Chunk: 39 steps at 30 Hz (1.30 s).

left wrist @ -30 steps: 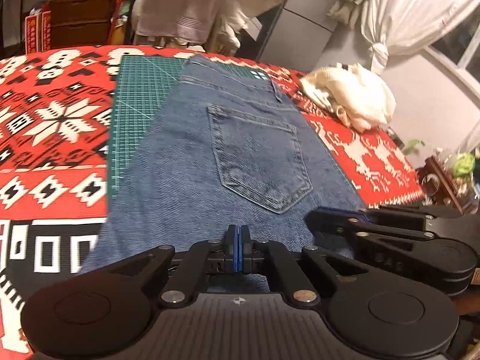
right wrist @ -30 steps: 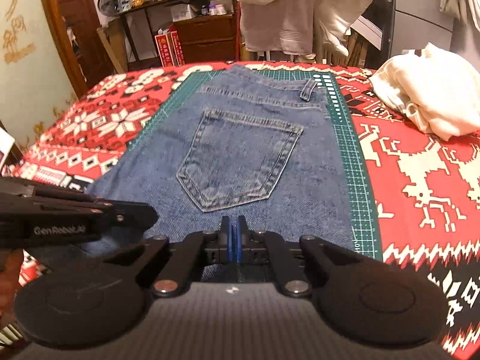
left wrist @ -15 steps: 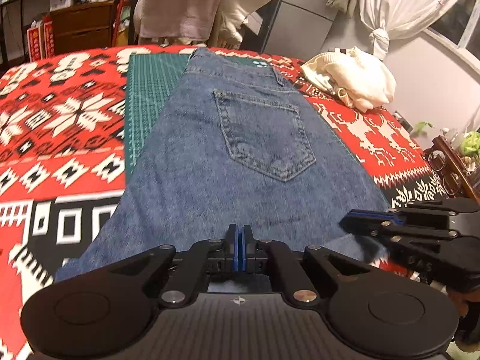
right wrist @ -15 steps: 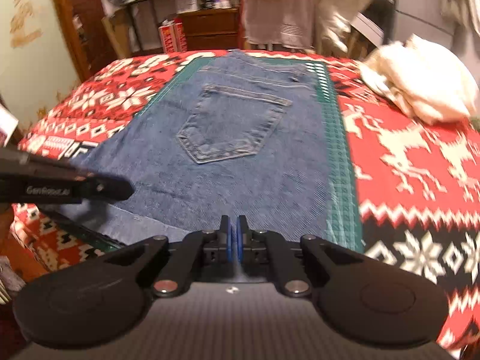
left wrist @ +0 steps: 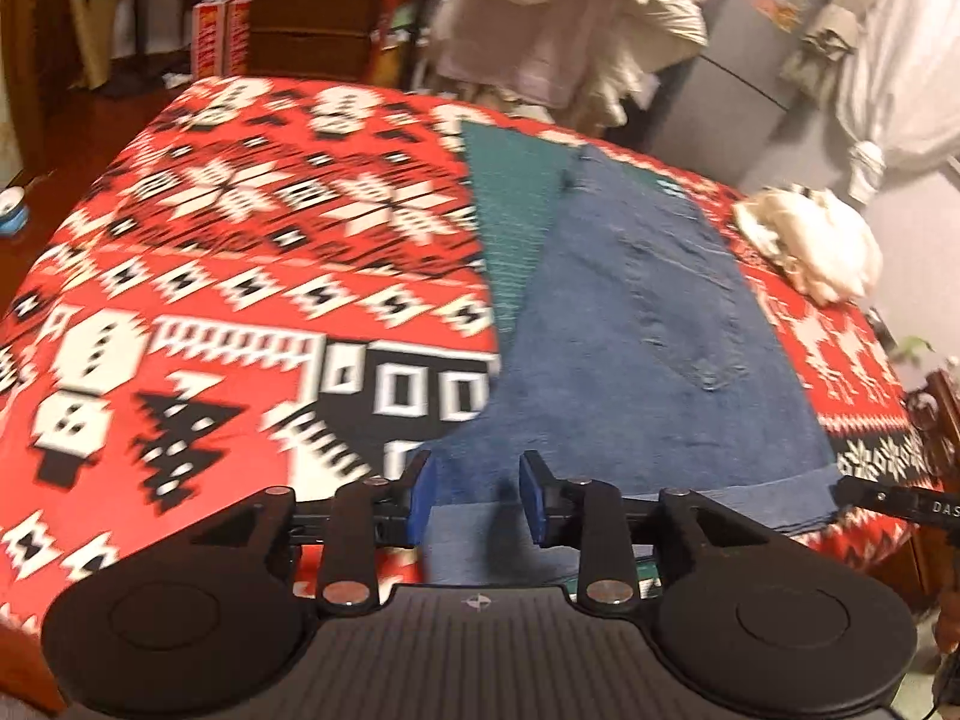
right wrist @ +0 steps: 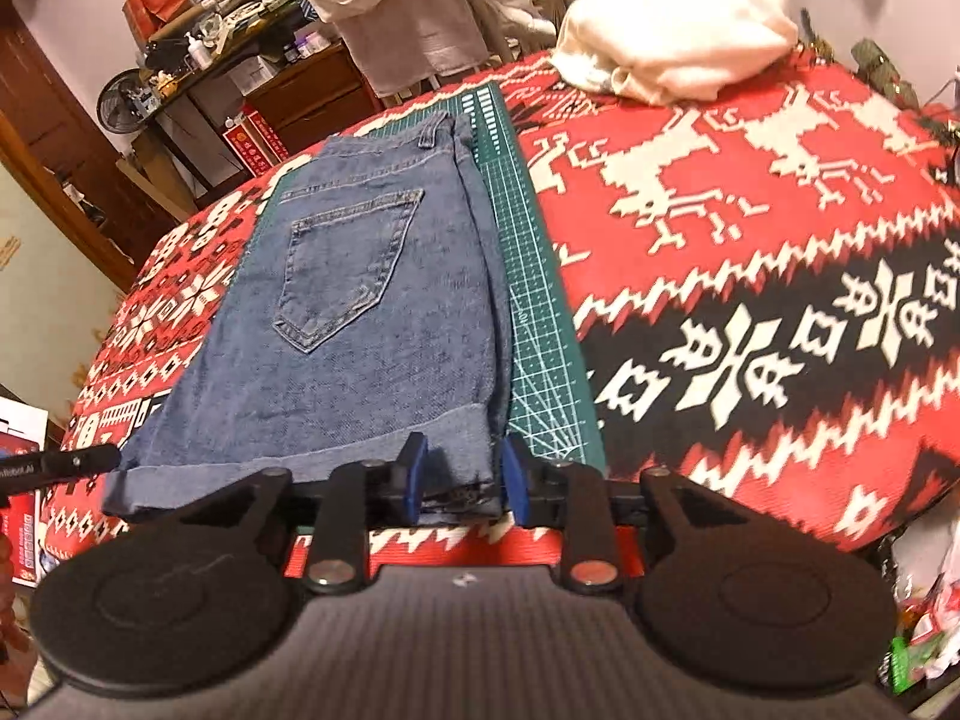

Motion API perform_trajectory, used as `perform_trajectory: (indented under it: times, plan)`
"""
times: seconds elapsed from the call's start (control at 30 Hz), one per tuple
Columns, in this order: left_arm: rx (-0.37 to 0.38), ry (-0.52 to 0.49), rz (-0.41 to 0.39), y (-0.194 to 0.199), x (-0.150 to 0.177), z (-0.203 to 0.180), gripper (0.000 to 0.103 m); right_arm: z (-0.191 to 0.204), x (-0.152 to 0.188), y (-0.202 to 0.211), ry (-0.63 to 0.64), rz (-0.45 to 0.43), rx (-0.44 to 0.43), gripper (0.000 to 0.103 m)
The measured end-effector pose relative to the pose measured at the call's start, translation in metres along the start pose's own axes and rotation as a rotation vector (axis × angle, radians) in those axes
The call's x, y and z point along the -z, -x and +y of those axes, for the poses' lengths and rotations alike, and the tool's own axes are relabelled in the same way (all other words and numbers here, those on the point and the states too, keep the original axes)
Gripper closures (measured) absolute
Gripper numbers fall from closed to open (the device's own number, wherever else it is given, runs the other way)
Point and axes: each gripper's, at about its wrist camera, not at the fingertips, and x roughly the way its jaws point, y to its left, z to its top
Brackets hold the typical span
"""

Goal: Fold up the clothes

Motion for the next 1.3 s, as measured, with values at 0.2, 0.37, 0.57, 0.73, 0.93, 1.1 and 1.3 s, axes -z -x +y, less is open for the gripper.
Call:
perform_trajectory:
  times: [0.2, 0.37, 0.57, 0.73, 0.93, 1.1, 1.3]
  plan:
    - [0.008, 0.022, 0.049, -0.011, 0.007, 0.01, 0.063, -0.002, -0.002, -0.011, -0.023, 0.026, -0.007, 0.071]
    - [0.096, 0.087, 0.074, -0.018, 0.01, 0.016, 0.081, 0.007, -0.006, -0.017, 0.022, 0.04, 0.002, 0.084]
    - [0.1, 0.1, 0.068, -0.009, 0.009, 0.008, 0.091, 0.011, -0.007, -0.008, 0.016, 0.033, 0.001, 0.089]
    - [0.138, 0.122, 0.091, 0.009, 0.011, 0.009, 0.092, 0.012, -0.007, 0.011, 0.028, 0.042, -0.02, 0.089]
    - [0.151, 0.123, 0.152, 0.019, 0.034, 0.006, 0.091, 0.002, 0.011, 0.027, 0.03, 0.08, -0.008, 0.089]
    - [0.139, 0.142, 0.178, 0.018, 0.052, 0.007, 0.092, -0.005, 0.028, 0.031, 0.056, 0.09, 0.015, 0.089]
    - [0.104, 0.098, 0.151, 0.024, 0.051, 0.004, 0.091, -0.004, 0.034, 0.035, 0.11, 0.066, 0.038, 0.082]
